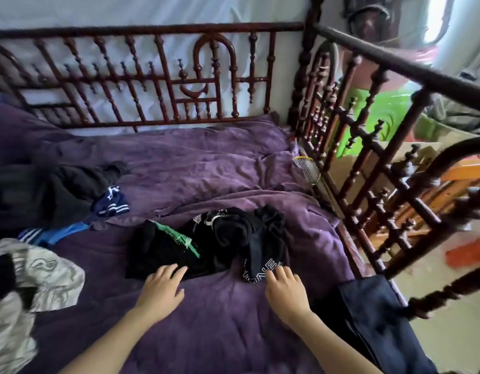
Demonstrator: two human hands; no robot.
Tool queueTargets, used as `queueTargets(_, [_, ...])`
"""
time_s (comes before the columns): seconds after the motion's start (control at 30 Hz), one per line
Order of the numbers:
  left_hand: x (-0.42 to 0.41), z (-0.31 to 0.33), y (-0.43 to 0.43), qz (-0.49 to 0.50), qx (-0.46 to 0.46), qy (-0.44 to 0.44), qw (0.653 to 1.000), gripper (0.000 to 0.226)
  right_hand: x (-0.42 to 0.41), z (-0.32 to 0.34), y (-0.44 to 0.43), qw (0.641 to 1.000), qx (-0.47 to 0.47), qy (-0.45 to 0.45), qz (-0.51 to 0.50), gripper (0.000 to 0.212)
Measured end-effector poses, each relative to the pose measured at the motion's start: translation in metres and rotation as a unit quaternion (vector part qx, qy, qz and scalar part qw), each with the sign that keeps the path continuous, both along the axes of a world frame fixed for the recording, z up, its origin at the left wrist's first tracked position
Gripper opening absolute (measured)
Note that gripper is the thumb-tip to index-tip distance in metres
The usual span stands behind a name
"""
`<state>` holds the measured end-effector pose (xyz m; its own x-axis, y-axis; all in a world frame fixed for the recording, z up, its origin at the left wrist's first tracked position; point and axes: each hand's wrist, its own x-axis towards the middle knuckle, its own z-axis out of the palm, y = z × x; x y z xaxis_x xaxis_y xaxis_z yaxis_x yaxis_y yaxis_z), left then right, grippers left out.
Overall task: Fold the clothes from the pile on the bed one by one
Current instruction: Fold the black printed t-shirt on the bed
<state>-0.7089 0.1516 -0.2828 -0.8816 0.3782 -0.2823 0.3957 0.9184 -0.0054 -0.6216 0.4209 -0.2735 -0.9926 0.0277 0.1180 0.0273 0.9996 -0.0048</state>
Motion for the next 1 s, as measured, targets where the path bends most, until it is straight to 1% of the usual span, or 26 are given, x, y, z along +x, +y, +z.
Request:
queueTargets(0.13, [-0.007,-0.003,-0.05,0.042,-0.002,0.003,0.999,0.058,-0.015,0.003,-0.037,1.0,0.004,-0.017,0.02,0.043])
queueTargets(0.27, [-0.025,-0.004,-0.08,0.042,0.02,-0.001,0.999,0.058,-0.027,0.005,-0.065,1.0,0.007,-0.028,0.003,0.045])
queueTargets(0.47, [-0.068,0.001,-0.111,0.021,0.087,0.008,0.996,0.056,-0.047,0.007,-0.107,0.998,0.024,-0.046,-0.046,0.049])
queueTargets(0.53, [-0.081,0.0,-0.12,0.017,0.109,0.001,0.994,0.056,-0.053,0.005,-0.121,0.995,0.005,-0.058,-0.082,0.05])
queueTargets(0.6, [-0.092,-0.003,-0.125,0.014,0.126,-0.001,0.992,0.055,-0.057,0.003,-0.128,0.991,0.012,-0.072,-0.111,0.048])
queueTargets(0.67, [-0.098,-0.005,-0.126,0.015,0.144,-0.005,0.989,0.054,-0.061,0.0,-0.132,0.981,-0.037,-0.114,-0.15,0.047])
queueTargets(0.7, [-0.099,-0.006,-0.126,0.017,0.153,-0.009,0.988,0.054,-0.062,-0.004,-0.132,0.973,-0.045,-0.153,-0.168,0.049])
queueTargets(0.73, [-0.101,-0.008,-0.126,0.019,0.161,-0.013,0.987,0.053,-0.064,-0.007,-0.13,0.967,-0.06,-0.165,-0.186,0.052])
queueTargets(0.83, [-0.105,-0.009,-0.122,0.035,0.184,-0.023,0.982,0.053,-0.077,-0.009,-0.118,0.953,-0.11,-0.156,-0.235,0.053])
queueTargets(1.0, [-0.109,-0.01,-0.112,0.081,0.204,-0.026,0.975,0.052,-0.122,-0.014,-0.081,0.931,-0.178,-0.165,-0.272,0.049])
